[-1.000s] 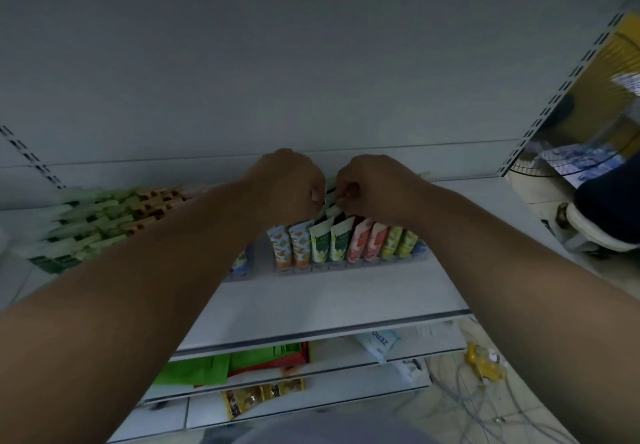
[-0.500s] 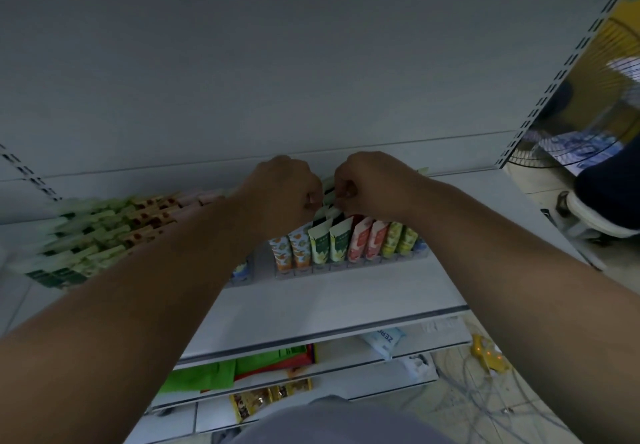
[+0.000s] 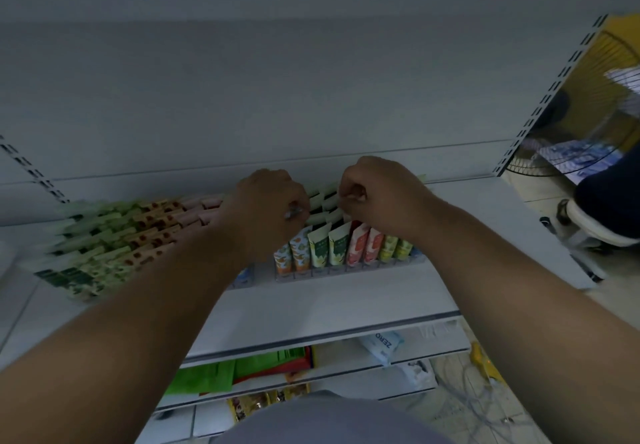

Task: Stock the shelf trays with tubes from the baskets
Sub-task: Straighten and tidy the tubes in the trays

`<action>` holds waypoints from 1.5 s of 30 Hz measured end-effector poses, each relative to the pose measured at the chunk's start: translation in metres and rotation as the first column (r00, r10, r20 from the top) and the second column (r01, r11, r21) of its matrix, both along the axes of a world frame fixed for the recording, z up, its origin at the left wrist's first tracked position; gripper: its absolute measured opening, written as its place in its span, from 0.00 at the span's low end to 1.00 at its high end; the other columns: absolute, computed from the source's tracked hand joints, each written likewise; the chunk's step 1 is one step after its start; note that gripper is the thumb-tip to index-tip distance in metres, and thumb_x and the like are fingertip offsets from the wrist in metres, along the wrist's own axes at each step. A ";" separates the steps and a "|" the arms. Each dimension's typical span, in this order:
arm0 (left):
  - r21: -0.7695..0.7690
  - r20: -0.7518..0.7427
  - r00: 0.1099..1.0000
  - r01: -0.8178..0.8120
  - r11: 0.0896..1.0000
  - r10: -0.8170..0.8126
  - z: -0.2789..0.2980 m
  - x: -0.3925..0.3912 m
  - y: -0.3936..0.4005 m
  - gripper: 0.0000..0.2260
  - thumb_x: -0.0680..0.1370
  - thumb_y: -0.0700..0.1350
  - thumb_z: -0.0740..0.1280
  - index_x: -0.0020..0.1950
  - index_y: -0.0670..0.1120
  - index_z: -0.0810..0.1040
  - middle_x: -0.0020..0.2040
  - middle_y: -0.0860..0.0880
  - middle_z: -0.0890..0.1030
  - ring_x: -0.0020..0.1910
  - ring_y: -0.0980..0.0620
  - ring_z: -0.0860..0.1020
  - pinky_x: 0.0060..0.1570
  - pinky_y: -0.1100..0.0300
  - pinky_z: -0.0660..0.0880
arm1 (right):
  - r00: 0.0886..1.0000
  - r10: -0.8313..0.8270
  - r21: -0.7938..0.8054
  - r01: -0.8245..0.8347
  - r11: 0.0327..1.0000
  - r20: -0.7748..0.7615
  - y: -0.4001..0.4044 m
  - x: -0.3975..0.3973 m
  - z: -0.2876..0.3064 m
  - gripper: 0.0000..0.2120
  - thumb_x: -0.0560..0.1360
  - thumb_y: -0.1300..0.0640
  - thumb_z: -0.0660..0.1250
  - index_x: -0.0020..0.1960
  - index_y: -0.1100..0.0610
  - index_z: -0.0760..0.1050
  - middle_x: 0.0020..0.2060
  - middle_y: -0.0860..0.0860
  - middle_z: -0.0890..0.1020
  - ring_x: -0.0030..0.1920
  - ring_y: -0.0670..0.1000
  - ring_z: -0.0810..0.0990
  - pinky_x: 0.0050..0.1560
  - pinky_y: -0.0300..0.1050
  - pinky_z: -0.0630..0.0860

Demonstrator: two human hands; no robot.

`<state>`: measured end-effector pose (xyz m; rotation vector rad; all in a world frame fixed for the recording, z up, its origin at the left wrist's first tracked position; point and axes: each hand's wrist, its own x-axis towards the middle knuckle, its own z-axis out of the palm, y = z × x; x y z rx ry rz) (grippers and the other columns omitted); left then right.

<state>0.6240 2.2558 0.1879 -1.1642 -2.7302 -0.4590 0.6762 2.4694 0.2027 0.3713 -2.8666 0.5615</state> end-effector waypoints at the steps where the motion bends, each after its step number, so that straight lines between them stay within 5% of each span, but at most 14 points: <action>1: 0.044 -0.011 0.999 -0.032 0.999 0.032 0.000 0.007 -0.005 0.15 0.72 0.55 0.60 0.45 0.49 0.83 0.42 0.47 0.80 0.41 0.43 0.78 0.45 0.51 0.76 | 1.000 -0.008 -0.020 0.007 1.000 -0.021 0.000 0.004 0.000 0.05 0.72 0.54 0.69 0.44 0.55 0.77 0.40 0.50 0.74 0.40 0.49 0.74 0.40 0.45 0.70; 9: 0.115 -0.078 0.964 -0.243 0.963 0.253 -0.003 0.064 -0.038 0.11 0.75 0.52 0.64 0.52 0.51 0.81 0.49 0.50 0.79 0.49 0.46 0.75 0.49 0.53 0.72 | 0.994 -0.059 -0.133 0.047 0.990 -0.091 -0.025 0.039 0.009 0.05 0.75 0.53 0.69 0.44 0.51 0.73 0.41 0.48 0.72 0.38 0.46 0.72 0.37 0.40 0.66; 13: 0.113 -0.097 0.961 -0.248 0.962 0.259 -0.002 0.087 -0.061 0.12 0.74 0.52 0.61 0.52 0.51 0.80 0.49 0.49 0.79 0.50 0.43 0.76 0.49 0.48 0.75 | 0.987 -0.146 -0.078 0.140 0.987 -0.072 -0.047 0.065 0.016 0.09 0.75 0.49 0.67 0.50 0.54 0.76 0.47 0.51 0.74 0.44 0.51 0.76 0.46 0.48 0.75; 22: 0.094 -0.163 0.955 -0.233 0.968 0.246 -0.002 0.167 -0.129 0.09 0.73 0.50 0.69 0.49 0.48 0.81 0.46 0.46 0.80 0.47 0.41 0.76 0.46 0.51 0.75 | 0.943 -0.277 -0.016 0.279 0.960 -0.182 -0.132 0.156 0.028 0.10 0.74 0.47 0.67 0.49 0.53 0.77 0.46 0.50 0.76 0.45 0.53 0.75 0.47 0.48 0.73; 39: 0.096 -0.098 0.946 -0.299 0.949 0.308 0.007 0.250 -0.148 0.11 0.76 0.54 0.66 0.57 0.53 0.79 0.52 0.53 0.78 0.52 0.51 0.74 0.53 0.55 0.72 | 0.965 -0.216 -0.030 0.214 0.976 -0.151 -0.152 0.220 0.033 0.11 0.76 0.46 0.65 0.53 0.51 0.75 0.48 0.49 0.74 0.51 0.50 0.74 0.52 0.49 0.74; 45: 0.107 -0.069 0.950 -0.296 0.949 0.304 0.006 0.237 -0.126 0.12 0.77 0.54 0.64 0.59 0.53 0.77 0.53 0.53 0.77 0.54 0.51 0.72 0.55 0.56 0.70 | 0.975 -0.192 -0.055 0.187 0.981 -0.115 -0.135 0.204 0.025 0.07 0.76 0.48 0.65 0.50 0.50 0.75 0.45 0.48 0.73 0.46 0.49 0.73 0.47 0.47 0.73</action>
